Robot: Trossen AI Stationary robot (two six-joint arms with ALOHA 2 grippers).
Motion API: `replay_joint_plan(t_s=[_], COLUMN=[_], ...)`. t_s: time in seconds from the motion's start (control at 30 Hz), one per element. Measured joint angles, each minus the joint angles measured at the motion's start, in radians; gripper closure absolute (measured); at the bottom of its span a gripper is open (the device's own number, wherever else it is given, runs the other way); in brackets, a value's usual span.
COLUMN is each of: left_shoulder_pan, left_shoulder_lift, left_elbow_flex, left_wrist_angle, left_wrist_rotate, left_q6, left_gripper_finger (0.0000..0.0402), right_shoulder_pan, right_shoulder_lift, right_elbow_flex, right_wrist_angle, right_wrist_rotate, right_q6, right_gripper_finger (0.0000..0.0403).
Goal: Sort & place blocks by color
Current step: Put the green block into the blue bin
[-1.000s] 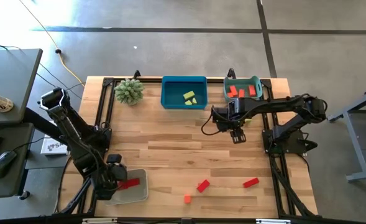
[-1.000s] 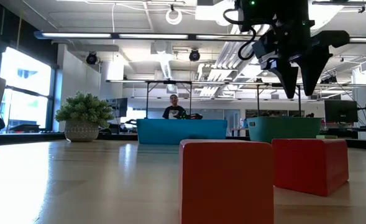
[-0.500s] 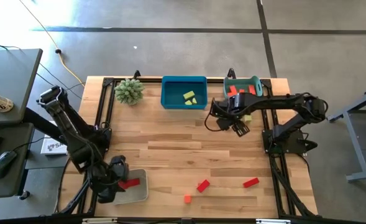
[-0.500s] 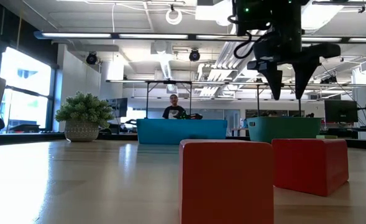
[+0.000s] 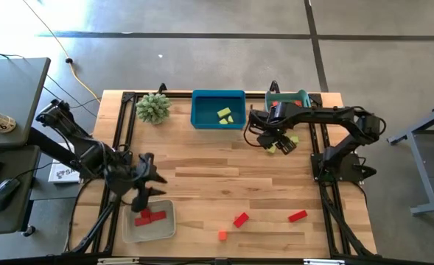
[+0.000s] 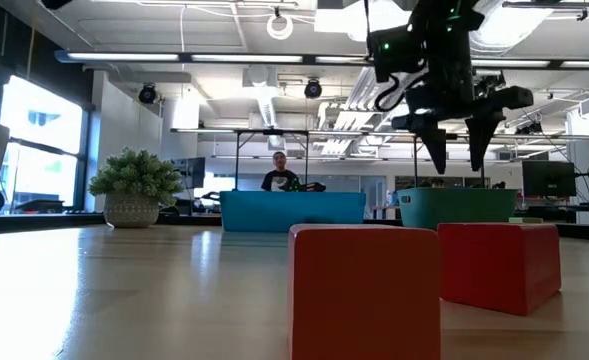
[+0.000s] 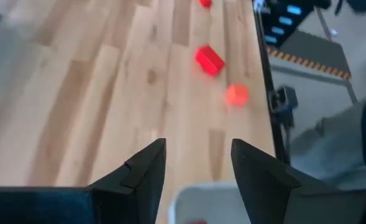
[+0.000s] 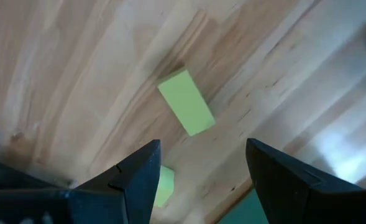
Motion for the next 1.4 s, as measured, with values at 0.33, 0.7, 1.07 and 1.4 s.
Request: replay_joint_plan(t_s=[0.33,0.7,1.07,1.4], left_shoulder_pan=[0.119,0.133,0.133,0.133], left_shoulder_lift=[-0.029,-0.029,-0.029,-0.029], left_elbow_flex=[0.0,-0.001,-0.001,-0.001], left_wrist_angle=[0.0,-0.001,-0.008,-0.008], left_wrist_rotate=[0.002,0.017,0.018,0.018], left_q6=[0.118,0.145,0.145,0.145], left_gripper_finger=[0.0229,0.0229,0.0229,0.0229], right_shoulder_pan=[-0.002,0.018,0.02,0.023], right_shoulder_lift=[0.142,0.272,0.273,0.273], right_elbow_flex=[0.0,0.0,0.0,-0.033], right_wrist_angle=[0.015,-0.001,0.02,0.049], right_wrist_rotate=[0.01,0.11,0.104,0.111], right_q6=[-0.02,0.153,0.166,0.165], right_gripper_finger=[0.0179,0.0179,0.0179,0.0179])
